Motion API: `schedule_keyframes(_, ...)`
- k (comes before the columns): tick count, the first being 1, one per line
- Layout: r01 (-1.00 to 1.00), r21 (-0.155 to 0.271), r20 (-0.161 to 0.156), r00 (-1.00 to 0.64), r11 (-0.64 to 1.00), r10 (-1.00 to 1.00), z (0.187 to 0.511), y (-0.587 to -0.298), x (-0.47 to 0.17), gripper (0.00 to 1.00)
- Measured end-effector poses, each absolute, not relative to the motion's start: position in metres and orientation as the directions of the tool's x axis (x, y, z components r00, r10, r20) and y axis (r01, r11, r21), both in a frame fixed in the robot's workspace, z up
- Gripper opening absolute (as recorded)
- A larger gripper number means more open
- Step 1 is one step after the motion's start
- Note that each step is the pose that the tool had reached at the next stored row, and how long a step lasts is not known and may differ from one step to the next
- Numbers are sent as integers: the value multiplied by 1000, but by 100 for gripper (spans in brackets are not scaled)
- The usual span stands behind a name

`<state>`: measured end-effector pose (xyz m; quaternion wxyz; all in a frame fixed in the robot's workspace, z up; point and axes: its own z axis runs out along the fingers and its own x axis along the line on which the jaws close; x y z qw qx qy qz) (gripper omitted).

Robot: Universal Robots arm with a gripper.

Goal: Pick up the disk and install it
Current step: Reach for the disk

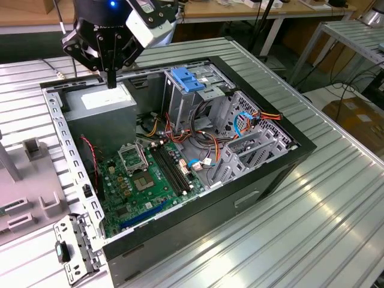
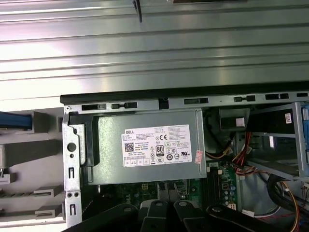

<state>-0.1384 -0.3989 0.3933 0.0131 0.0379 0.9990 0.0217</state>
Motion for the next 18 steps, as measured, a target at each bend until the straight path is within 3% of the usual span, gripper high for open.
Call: schedule_keyframes(18,75,44,-24,-997,996,76,393,-399,-148,11)
